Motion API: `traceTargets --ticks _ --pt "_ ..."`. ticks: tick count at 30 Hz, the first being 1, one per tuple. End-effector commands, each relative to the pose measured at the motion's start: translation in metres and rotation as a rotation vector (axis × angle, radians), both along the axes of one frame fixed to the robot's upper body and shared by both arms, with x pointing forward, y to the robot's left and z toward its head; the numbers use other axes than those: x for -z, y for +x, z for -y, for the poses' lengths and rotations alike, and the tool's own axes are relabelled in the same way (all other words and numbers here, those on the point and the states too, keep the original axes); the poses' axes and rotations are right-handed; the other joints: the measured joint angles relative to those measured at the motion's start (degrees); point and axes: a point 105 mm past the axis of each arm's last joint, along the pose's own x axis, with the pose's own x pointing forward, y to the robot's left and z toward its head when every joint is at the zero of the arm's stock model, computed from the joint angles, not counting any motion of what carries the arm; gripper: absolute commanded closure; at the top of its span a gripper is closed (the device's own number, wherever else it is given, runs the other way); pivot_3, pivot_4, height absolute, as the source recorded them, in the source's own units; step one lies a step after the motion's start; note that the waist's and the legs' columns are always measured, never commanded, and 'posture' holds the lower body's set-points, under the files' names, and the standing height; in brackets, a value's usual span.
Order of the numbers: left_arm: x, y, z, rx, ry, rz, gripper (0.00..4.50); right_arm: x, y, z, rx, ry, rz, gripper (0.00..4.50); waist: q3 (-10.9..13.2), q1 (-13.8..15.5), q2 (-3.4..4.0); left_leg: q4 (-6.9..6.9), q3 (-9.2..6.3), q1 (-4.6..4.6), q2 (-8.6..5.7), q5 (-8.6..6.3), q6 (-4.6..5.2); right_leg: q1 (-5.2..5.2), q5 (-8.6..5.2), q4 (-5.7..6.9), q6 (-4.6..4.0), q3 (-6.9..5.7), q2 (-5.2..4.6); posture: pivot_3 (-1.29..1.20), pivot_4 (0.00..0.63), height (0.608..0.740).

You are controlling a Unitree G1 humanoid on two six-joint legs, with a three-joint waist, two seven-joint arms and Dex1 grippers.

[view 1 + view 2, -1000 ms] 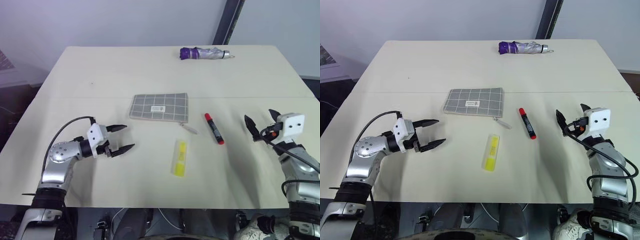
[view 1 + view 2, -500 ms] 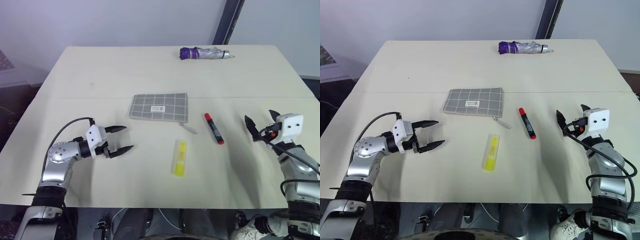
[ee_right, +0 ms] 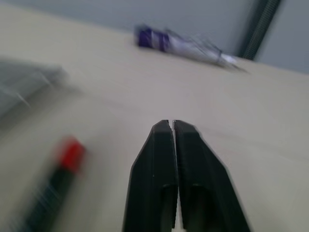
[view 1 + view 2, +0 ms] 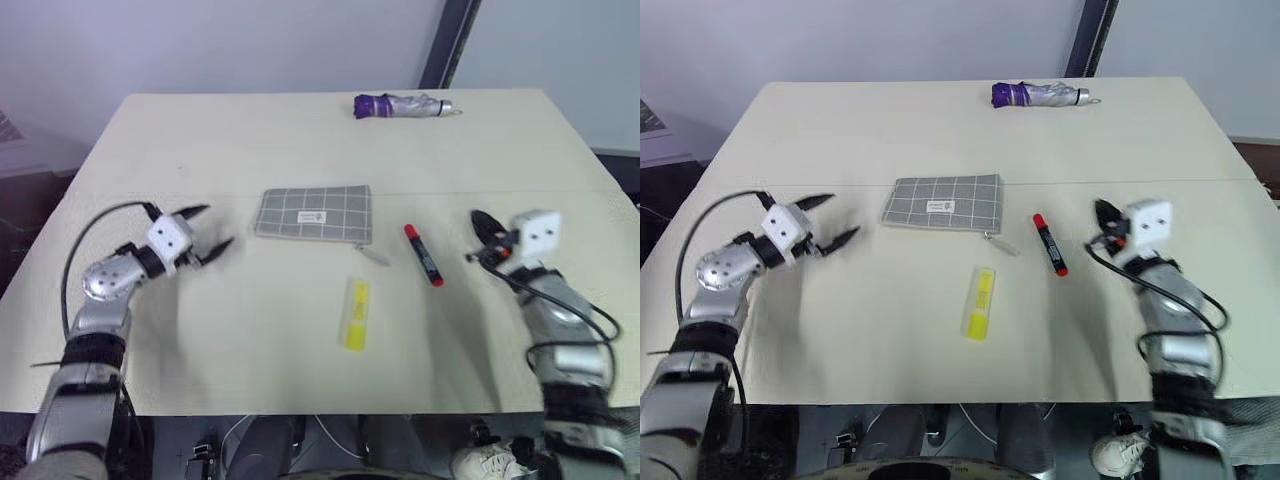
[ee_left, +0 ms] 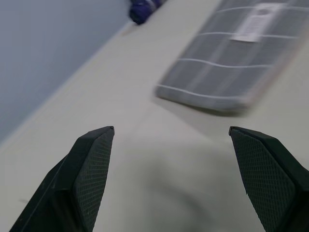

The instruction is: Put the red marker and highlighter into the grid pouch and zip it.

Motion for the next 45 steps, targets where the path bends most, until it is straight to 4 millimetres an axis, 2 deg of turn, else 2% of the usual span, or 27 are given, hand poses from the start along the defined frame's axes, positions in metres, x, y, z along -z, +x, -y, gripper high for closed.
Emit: traceTargets --ticks 1,4,6,8,10,13,17,24,29,32,35,38,45 --pt "0.004 0.010 0.003 -0.024 0.065 0.027 0.49 -0.023 0.015 -0.051 -0.102 -0.039 0.079 4.44 0.00 0.12 0.00 -0.02 -0.01 -0.01 -0.01 0.02 0.03 -0.02 0.05 -0.01 0.08 -0.01 0.04 0.00 0.150 0.740" --pt "0.006 0.018 0.013 -0.016 0.109 0.032 0.49 -0.027 0.029 -0.085 -0.156 -0.060 0.082 4.44 0.02 0.37 -0.05 -0.06 -0.01 -0.04 -0.10 0.00 0.04 -0.07 0.11 -0.01 0.17 -0.03 0.02 0.00 0.150 0.740" --pt "0.008 0.023 0.020 -0.009 0.147 0.035 0.49 -0.026 0.037 -0.100 -0.171 -0.097 0.074 4.44 0.07 0.47 -0.13 -0.05 -0.06 -0.06 -0.17 -0.01 0.07 -0.05 0.11 -0.01 0.18 -0.05 0.00 0.00 0.150 0.740" --pt "0.009 0.027 0.028 0.010 0.203 0.044 0.49 -0.019 0.048 -0.107 -0.142 -0.120 0.024 4.44 0.07 0.45 -0.15 -0.03 -0.08 -0.08 -0.21 -0.02 0.09 -0.04 0.12 -0.02 0.18 -0.05 -0.02 0.00 0.150 0.740" --pt "0.013 0.028 0.035 0.040 0.287 0.051 0.49 0.002 0.056 -0.113 -0.129 -0.246 -0.050 4.44 0.07 0.47 -0.15 0.00 -0.10 -0.08 -0.24 -0.02 0.09 -0.02 0.14 0.00 0.22 -0.05 -0.03 0.00 0.150 0.740" --pt "0.014 0.032 0.040 0.048 0.330 0.060 0.49 0.024 0.062 -0.104 -0.089 -0.349 -0.134 4.44 0.07 0.29 -0.15 0.02 -0.10 -0.06 -0.24 -0.01 0.08 -0.03 0.16 0.06 0.24 -0.06 -0.02 0.00 0.150 0.740" --pt "0.018 0.032 0.045 0.075 0.402 0.079 0.49 0.038 0.057 -0.102 -0.125 -0.423 -0.173 4.44 0.07 0.14 -0.15 -0.02 -0.09 -0.06 -0.22 0.00 0.07 -0.09 0.16 0.11 0.24 -0.05 -0.01 0.00 0.150 0.740" --pt "0.026 0.029 0.062 0.151 0.502 0.114 0.49 0.038 0.051 -0.098 -0.143 -0.428 -0.178 4.44 0.05 0.21 -0.15 0.11 -0.09 0.00 -0.22 0.01 0.07 0.05 0.21 0.12 0.34 -0.07 0.00 0.00 0.150 0.740" --pt "0.031 0.029 0.076 0.196 0.487 0.079 0.49 0.041 0.046 -0.098 -0.161 -0.436 -0.185 4.44 0.05 0.38 -0.15 0.11 -0.10 0.00 -0.22 0.02 0.07 0.05 0.22 0.12 0.35 -0.08 0.00 0.00 0.150 0.740" --pt "0.036 0.025 0.087 0.259 0.445 0.007 1.36 0.041 0.044 -0.099 -0.163 -0.437 -0.184 4.50 0.03 0.37 -0.15 0.12 -0.10 0.00 -0.24 0.02 0.08 0.08 0.22 0.11 0.35 -0.08 -0.01 0.00 0.150 0.740" --pt "0.038 0.023 0.090 0.279 0.444 0.002 3.02 0.038 0.044 -0.098 -0.158 -0.433 -0.176 4.50 0.03 0.21 -0.16 0.13 -0.10 0.00 -0.24 0.02 0.08 0.07 0.22 0.11 0.35 -0.08 -0.01 0.00 0.150 0.740" --pt "0.042 0.020 0.090 0.299 0.460 -0.010 4.45 0.036 0.043 -0.096 -0.151 -0.426 -0.172 4.50 0.00 0.10 -0.11 0.11 -0.09 0.01 -0.22 0.02 0.08 0.06 0.22 0.13 0.36 -0.08 -0.01 0.00 0.150 0.740" --pt "0.038 0.021 0.090 0.292 0.412 -0.019 4.45 0.029 0.043 -0.095 -0.155 -0.402 -0.157 4.50 0.00 0.06 -0.11 0.11 -0.08 0.01 -0.23 0.02 0.08 0.06 0.22 0.12 0.36 -0.08 -0.01 0.00 0.150 0.740"
